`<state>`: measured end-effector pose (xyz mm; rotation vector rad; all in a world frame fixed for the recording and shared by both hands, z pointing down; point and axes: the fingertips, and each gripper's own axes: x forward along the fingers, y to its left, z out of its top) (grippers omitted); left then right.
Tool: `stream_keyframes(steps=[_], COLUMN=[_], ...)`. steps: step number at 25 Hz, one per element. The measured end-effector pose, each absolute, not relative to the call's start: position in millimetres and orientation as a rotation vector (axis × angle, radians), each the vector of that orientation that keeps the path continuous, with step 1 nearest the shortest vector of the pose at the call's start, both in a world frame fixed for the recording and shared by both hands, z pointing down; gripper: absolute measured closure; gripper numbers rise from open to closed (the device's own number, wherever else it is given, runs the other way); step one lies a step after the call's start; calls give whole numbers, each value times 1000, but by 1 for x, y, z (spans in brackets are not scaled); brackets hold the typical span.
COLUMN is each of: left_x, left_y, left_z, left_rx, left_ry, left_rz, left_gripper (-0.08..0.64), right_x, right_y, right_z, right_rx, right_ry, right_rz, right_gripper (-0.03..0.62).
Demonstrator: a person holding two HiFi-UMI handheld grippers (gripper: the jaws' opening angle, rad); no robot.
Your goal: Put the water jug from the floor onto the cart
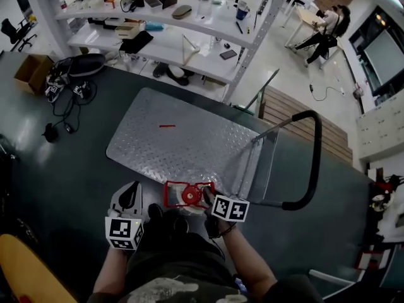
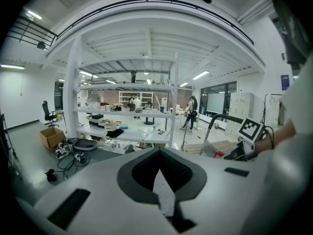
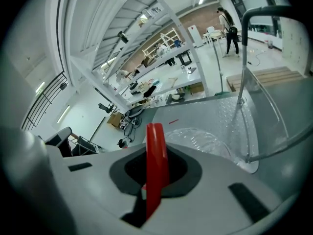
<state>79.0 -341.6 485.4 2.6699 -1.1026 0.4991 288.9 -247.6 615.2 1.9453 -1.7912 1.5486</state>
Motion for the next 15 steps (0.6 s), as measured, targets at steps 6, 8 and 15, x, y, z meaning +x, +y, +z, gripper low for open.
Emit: stream_keyframes(steps=[6,8,15], left_x=[97,104,128], left_y=[-379,-402,-481], left_z=[498,501,511], left_rx=[2664,2657,2648], left_ry=[-1018,-994,-904], left_rz=[489,481,487], left_gripper=[558,558,558], right_x=[311,318,328], right_y=[-288,-308,-370], right_z=[618,618,625], right_rx=[2037,2067,2099], right_ry=[-1738,-1714,-1664], right_rz=[1596,1619,1664], right_gripper=[584,584,585])
